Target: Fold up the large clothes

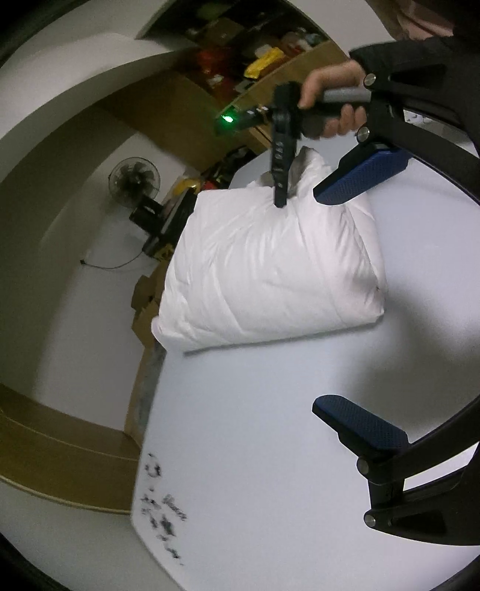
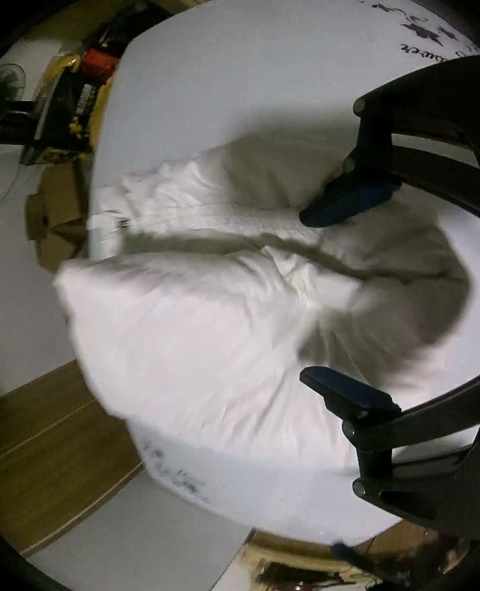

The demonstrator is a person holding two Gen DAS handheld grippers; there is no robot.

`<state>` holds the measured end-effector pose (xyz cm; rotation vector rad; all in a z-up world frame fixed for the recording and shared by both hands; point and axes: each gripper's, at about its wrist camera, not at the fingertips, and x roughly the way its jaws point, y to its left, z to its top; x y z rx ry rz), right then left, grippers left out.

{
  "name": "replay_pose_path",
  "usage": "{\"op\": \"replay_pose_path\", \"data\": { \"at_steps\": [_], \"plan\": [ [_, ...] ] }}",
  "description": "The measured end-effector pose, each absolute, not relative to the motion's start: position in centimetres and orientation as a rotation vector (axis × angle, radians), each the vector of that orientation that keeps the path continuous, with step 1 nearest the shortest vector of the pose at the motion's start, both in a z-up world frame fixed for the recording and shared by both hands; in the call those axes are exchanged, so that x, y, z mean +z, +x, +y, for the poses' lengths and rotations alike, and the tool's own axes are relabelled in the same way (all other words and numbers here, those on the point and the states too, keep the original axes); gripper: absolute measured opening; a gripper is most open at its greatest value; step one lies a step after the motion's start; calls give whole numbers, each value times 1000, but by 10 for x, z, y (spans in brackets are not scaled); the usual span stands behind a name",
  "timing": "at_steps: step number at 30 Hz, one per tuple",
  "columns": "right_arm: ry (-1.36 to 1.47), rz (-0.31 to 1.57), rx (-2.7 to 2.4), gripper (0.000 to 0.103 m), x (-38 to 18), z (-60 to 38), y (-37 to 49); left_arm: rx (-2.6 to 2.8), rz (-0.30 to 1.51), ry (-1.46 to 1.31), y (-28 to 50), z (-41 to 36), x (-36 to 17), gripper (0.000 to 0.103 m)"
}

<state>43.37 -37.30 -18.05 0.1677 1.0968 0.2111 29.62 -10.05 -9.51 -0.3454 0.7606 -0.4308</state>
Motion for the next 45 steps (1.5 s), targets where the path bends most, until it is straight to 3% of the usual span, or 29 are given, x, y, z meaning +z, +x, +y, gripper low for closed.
{"op": "replay_pose_path", "data": {
  "at_steps": [2,5,6,7,12,15,17,18,19,21,24,26,27,28,30,34,39,45],
  "plan": [
    [165,1096,241,68,-184,-372,431,-430,760,-355,300,-94,-98,103],
    [178,1090,242,16,-181,-377,428,-445,771,-368,308,-94,-98,103],
    [174,1078,230,8,-177,-379,426,-455,776,-372,308,-92,-97,103],
    [178,1066,237,7,-172,-380,422,-471,779,-374,308,-89,-96,103],
    [455,925,418,5,-141,-422,392,-477,782,-363,310,-84,-104,103],
    [455,932,442,5,-145,-428,388,-463,807,-384,316,-80,-111,103],
    [440,973,425,15,-154,-422,396,-457,817,-394,318,-80,-114,103],
    [453,1001,418,24,-159,-421,403,-454,820,-398,318,-80,-115,103],
    [461,1022,426,56,-161,-419,414,-456,825,-402,316,-80,-115,103],
    [441,1039,414,83,-164,-416,429,-463,831,-403,314,-80,-115,103],
    [396,1099,353,81,-176,-412,453,-462,829,-394,309,-77,-115,103],
    [411,1174,409,59,-190,-406,451,-452,830,-394,309,-72,-116,103],
    [420,1188,444,37,-192,-409,451,-443,832,-396,310,-69,-117,103],
    [416,1183,461,21,-189,-410,446,-437,834,-398,310,-68,-117,103],
    [431,1130,465,12,-174,-424,427,-418,843,-400,317,-65,-117,103],
    [491,969,497,9,-157,-454,386,-388,804,-347,338,-78,-93,103],
    [544,955,426,9,-207,-480,379,-339,741,-189,395,-152,-58,103],
    [432,863,363,15,-227,-478,374,-251,806,-11,477,-248,-107,102]
  ]
}}
